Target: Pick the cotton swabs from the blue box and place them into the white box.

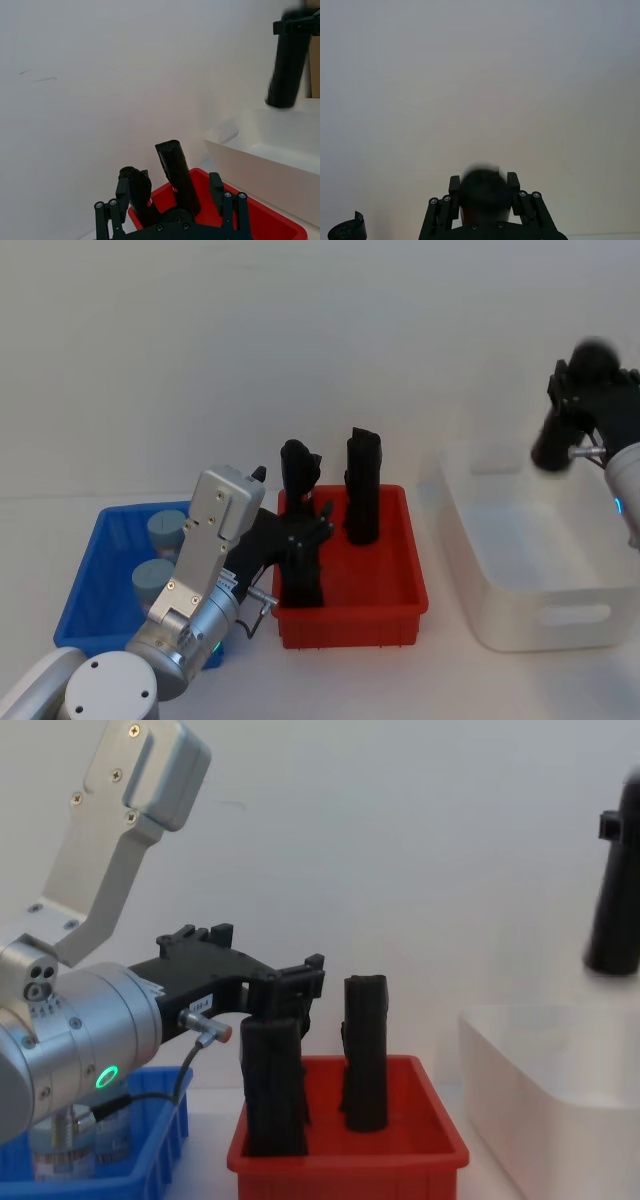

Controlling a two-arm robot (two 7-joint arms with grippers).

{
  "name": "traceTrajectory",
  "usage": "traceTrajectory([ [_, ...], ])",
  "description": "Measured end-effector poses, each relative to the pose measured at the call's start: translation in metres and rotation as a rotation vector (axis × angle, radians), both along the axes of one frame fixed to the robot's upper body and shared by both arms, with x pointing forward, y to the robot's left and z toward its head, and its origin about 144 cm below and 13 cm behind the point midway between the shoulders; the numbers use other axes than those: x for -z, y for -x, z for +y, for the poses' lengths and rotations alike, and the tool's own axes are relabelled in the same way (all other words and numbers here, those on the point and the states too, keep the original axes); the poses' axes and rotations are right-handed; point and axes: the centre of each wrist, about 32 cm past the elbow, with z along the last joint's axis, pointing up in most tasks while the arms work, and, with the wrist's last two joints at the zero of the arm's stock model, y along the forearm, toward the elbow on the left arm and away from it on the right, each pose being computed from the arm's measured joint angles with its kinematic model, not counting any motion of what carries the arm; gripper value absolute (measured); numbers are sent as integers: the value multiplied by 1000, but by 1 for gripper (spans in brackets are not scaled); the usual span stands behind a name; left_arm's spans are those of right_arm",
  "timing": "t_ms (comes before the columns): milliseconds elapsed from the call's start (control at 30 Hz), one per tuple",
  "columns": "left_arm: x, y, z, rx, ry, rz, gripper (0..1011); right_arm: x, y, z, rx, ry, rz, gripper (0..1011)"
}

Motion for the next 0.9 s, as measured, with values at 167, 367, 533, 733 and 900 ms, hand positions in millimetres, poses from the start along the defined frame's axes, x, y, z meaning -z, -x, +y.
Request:
traceTrajectory([
  [167,0,0,0,0,0,0,1003,0,-2,-1,-1,1,7,683],
  [367,0,0,0,0,0,0,1002,1,-3,-1,-1,2,12,869],
  [533,0,0,0,0,0,0,1002,1,-3,-2,-1,3,15,1001],
  [733,0,1,1,-3,-2,1,1002,1,-4,-2,-2,3,16,1001],
  [900,-1,6,5,-37,-10,0,1002,1,-4,-2,-1,3,17,1001],
])
